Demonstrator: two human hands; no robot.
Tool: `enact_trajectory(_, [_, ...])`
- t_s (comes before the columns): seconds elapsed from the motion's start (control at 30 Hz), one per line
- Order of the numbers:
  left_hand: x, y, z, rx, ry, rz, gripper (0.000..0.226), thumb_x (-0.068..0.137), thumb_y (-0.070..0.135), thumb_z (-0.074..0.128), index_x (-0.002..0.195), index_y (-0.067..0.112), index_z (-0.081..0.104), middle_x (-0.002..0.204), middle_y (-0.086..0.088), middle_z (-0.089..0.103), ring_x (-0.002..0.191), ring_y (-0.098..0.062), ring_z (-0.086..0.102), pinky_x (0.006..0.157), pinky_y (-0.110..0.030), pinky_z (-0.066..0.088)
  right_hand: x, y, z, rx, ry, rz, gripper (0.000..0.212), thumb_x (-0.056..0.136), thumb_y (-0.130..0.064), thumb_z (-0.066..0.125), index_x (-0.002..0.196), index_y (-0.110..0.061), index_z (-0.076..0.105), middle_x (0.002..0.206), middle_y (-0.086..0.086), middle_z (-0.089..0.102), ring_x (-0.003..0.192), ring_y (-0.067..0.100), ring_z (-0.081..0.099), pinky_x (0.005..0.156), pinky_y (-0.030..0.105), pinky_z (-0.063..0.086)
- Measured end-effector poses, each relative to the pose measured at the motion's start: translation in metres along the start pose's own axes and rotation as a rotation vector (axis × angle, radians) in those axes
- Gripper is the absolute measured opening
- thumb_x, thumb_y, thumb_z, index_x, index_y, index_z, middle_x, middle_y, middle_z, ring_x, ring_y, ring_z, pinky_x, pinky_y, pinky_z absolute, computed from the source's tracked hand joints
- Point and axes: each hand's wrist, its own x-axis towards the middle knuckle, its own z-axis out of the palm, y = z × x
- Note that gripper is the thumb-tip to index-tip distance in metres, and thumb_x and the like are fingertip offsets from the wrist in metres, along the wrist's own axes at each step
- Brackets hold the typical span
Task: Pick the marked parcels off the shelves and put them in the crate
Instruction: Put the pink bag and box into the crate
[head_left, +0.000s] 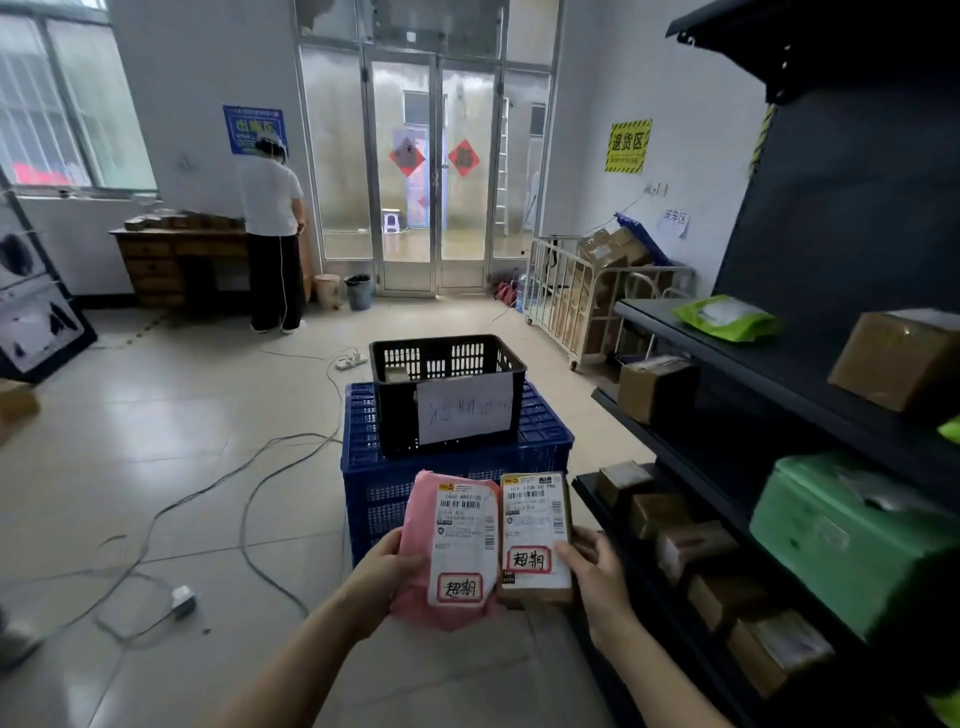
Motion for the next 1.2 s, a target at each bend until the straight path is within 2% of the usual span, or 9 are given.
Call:
enact_trajectory(0.13, [0.063, 0.038, 0.004, -0.044, 0.041, 0.013, 0.032, 0.085, -0.005, 0.055, 0.106, 0.019, 0.054, 0.108, -0.011, 0.067, 0.088, -0.028, 0.071, 0.058, -0.033, 0.058, 0.079, -0.022, 0.017, 0.025, -0.039, 0.001, 0.029, 0.086, -0.009, 0.063, 0.111, -0.018, 0.051, 0.108, 0.008, 0.061, 0.098, 0.027, 0.064, 0.074, 0.037, 0.055])
enact_trajectory(0.33, [0.140, 0.079, -0.004, -0.079, 0.075, 0.001, 0.032, 0.086, -0.007, 0.054, 0.106, 0.018, 0.053, 0.106, -0.011, 0.066, 0.087, -0.026, 0.069, 0.054, -0.030, 0.058, 0.169, -0.036, 0.048, 0.018, -0.087, 0.029, 0.028, 0.086, -0.012, 0.064, 0.109, -0.022, 0.051, 0.107, 0.007, 0.061, 0.096, 0.028, 0.065, 0.074, 0.041, 0.057])
enact_trajectory(0.4, [0.167, 0.092, -0.009, -0.086, 0.078, 0.000, 0.033, 0.087, -0.007, 0.052, 0.108, 0.018, 0.052, 0.108, -0.011, 0.065, 0.090, -0.027, 0.068, 0.056, -0.033, 0.059, 0.198, -0.040, 0.060, 0.014, -0.090, 0.036, 0.029, 0.086, -0.012, 0.064, 0.110, -0.021, 0.051, 0.106, 0.006, 0.061, 0.094, 0.026, 0.066, 0.071, 0.038, 0.057])
enact_trajectory(0.53, [0.226, 0.112, -0.024, -0.080, 0.081, -0.003, 0.035, 0.088, -0.006, 0.051, 0.117, 0.014, 0.049, 0.114, -0.013, 0.062, 0.101, -0.033, 0.064, 0.075, -0.043, 0.057, 0.258, -0.044, 0.086, 0.007, -0.092, 0.036, 0.027, 0.086, -0.013, 0.064, 0.108, -0.022, 0.051, 0.104, 0.005, 0.062, 0.091, 0.023, 0.066, 0.064, 0.032, 0.056])
enact_trajectory(0.6, [0.260, 0.124, -0.034, -0.094, 0.073, -0.009, 0.035, 0.089, -0.005, 0.050, 0.118, 0.014, 0.049, 0.117, -0.015, 0.061, 0.105, -0.036, 0.062, 0.078, -0.046, 0.056, 0.293, -0.047, 0.101, 0.000, -0.094, 0.034, 0.029, 0.086, -0.013, 0.064, 0.111, -0.022, 0.051, 0.104, 0.004, 0.062, 0.091, 0.023, 0.067, 0.062, 0.031, 0.057])
enact_trajectory(0.7, [0.316, 0.145, -0.055, -0.109, 0.077, -0.008, 0.036, 0.090, -0.006, 0.048, 0.122, 0.011, 0.048, 0.120, -0.017, 0.060, 0.107, -0.038, 0.062, 0.076, -0.043, 0.057, 0.348, -0.049, 0.132, -0.004, -0.090, 0.035, 0.032, 0.086, -0.013, 0.064, 0.114, -0.018, 0.050, 0.106, 0.006, 0.061, 0.093, 0.025, 0.066, 0.065, 0.033, 0.056])
enact_trajectory(0.9, [0.426, 0.186, -0.104, -0.137, 0.071, -0.032, 0.035, 0.090, -0.006, 0.049, 0.121, 0.010, 0.048, 0.114, -0.016, 0.064, 0.094, -0.033, 0.067, 0.060, -0.037, 0.060, 0.448, -0.057, 0.197, 0.005, -0.086, 0.056, 0.029, 0.087, -0.010, 0.063, 0.112, -0.017, 0.050, 0.104, 0.006, 0.062, 0.089, 0.023, 0.066, 0.063, 0.032, 0.055])
enact_trajectory(1.03, [0.488, 0.204, -0.124, -0.150, 0.087, -0.053, 0.035, 0.091, -0.004, 0.049, 0.122, 0.012, 0.048, 0.114, -0.015, 0.064, 0.095, -0.034, 0.067, 0.064, -0.039, 0.059, 0.504, -0.062, 0.225, -0.002, -0.086, 0.065, 0.027, 0.087, -0.009, 0.062, 0.111, -0.017, 0.050, 0.107, 0.006, 0.061, 0.092, 0.023, 0.065, 0.067, 0.033, 0.055])
enact_trajectory(1.2, [0.560, 0.220, -0.144, -0.179, 0.095, -0.066, 0.035, 0.090, -0.005, 0.049, 0.121, 0.011, 0.049, 0.111, -0.014, 0.066, 0.093, -0.034, 0.067, 0.070, -0.044, 0.057, 0.577, -0.064, 0.254, -0.040, -0.097, 0.079, 0.034, 0.088, -0.009, 0.061, 0.119, -0.012, 0.049, 0.112, 0.012, 0.059, 0.092, 0.025, 0.065, 0.062, 0.031, 0.056])
